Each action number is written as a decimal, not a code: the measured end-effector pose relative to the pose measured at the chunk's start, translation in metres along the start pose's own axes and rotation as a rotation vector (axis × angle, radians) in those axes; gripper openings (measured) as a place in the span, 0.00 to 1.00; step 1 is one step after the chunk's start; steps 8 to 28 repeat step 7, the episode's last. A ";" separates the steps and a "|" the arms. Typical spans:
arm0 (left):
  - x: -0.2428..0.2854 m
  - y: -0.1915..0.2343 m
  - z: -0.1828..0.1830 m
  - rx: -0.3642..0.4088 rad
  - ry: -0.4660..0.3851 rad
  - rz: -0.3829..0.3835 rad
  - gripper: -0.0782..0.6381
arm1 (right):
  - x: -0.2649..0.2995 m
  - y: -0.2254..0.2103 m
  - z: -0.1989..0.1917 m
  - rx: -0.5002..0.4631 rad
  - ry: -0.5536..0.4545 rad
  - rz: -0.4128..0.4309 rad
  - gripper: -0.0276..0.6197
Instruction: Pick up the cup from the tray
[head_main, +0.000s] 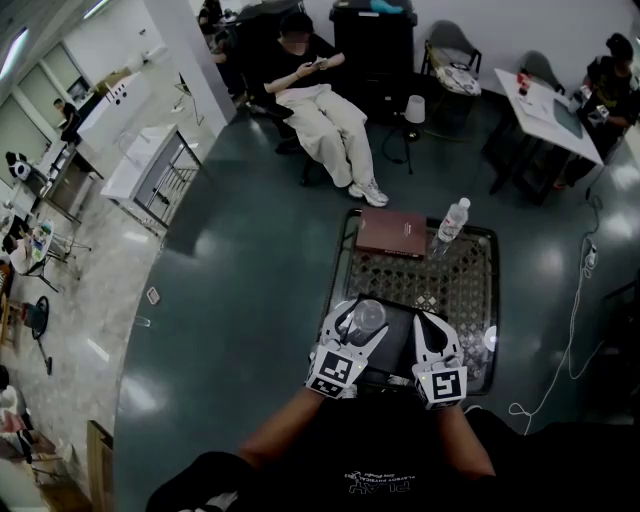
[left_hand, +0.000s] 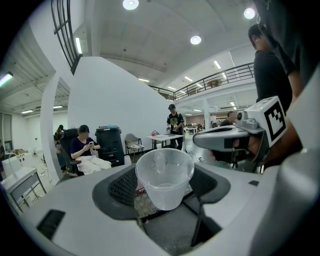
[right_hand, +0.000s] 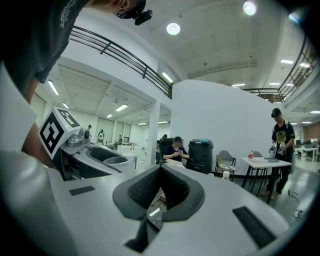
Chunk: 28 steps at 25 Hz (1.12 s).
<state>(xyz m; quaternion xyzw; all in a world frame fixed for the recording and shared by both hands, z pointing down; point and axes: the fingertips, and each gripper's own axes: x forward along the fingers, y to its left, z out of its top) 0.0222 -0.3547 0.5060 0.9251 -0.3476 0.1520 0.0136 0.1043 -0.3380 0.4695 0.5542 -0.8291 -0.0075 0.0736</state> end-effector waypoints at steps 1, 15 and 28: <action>0.001 0.001 -0.001 -0.002 0.001 -0.001 0.56 | 0.001 0.000 -0.001 -0.002 0.000 0.000 0.05; 0.008 0.006 -0.005 -0.019 0.008 0.000 0.56 | 0.006 -0.004 -0.017 0.014 0.012 0.006 0.05; 0.008 0.006 -0.005 -0.019 0.008 0.000 0.56 | 0.006 -0.004 -0.017 0.014 0.012 0.006 0.05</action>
